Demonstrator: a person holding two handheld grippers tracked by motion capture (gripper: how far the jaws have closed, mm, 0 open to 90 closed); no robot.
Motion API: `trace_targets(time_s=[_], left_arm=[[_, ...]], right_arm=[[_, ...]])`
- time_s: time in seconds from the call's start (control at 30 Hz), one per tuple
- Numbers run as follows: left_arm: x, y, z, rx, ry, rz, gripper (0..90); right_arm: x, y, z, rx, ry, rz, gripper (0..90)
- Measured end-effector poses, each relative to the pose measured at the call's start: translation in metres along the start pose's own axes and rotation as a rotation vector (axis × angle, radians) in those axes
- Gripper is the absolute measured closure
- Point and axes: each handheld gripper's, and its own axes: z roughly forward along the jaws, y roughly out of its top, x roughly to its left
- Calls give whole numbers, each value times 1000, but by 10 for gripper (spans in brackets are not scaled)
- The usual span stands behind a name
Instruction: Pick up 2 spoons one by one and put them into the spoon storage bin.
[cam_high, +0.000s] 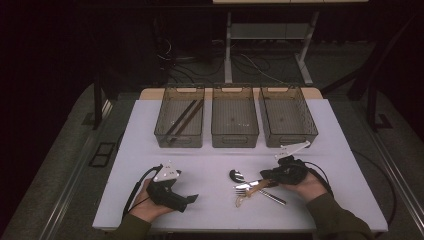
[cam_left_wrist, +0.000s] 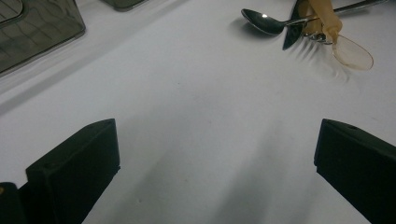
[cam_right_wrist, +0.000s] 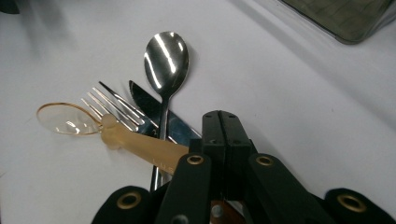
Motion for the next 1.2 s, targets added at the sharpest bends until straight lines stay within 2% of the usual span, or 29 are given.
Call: trace_targets(time_s=[0.77,1.2], left_arm=[[0,0,0,0,1,-1,0],[0,0,0,5,0,7,0]], right_arm=[[11,-10,-15,-21,13,-6,892],[19,-19,-22,-7,32,-24,892]])
